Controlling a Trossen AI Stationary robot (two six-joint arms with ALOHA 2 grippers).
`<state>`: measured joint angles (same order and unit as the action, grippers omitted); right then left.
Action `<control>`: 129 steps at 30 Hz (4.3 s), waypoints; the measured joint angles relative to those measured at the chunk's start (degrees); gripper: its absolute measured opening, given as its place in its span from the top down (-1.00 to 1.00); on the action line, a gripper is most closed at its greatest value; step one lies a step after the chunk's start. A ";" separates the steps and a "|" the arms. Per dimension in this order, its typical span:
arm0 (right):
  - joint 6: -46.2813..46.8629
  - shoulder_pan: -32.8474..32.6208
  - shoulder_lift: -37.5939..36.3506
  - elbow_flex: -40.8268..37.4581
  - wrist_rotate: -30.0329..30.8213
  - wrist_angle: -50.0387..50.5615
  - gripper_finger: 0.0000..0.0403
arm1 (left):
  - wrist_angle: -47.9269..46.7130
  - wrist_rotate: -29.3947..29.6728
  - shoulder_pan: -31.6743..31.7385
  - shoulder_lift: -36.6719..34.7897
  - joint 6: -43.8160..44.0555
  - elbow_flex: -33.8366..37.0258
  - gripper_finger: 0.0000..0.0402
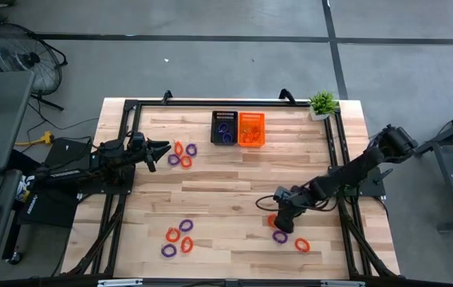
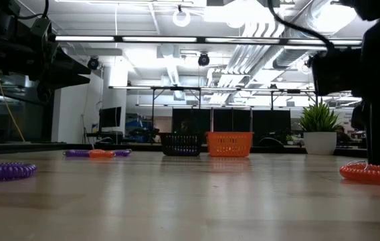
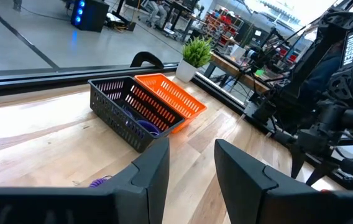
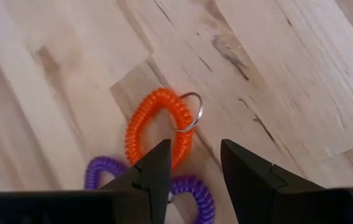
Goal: Sort spring keychains
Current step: Put the orange spring keychain in the orange bin
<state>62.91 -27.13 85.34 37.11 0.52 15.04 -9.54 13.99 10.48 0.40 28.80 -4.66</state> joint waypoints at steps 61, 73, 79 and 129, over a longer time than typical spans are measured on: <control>-8.04 9.61 -4.13 6.53 5.55 9.50 0.96 | 0.00 -0.01 0.00 0.00 -0.01 0.00 0.37; -20.87 29.44 -8.44 6.62 0.68 0.45 0.96 | 0.00 -0.01 0.00 -0.01 -0.01 0.00 0.37; -25.34 40.66 -8.44 6.66 -3.19 -4.88 0.95 | 0.00 0.00 -0.01 -0.01 -0.01 0.01 0.37; -35.87 58.58 1.88 6.77 -8.93 -17.59 0.35 | 0.00 -0.01 0.00 -0.01 -0.01 -0.01 0.37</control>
<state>27.04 31.46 87.22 43.88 -8.41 -2.55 -9.54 13.98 10.48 0.39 28.80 -4.67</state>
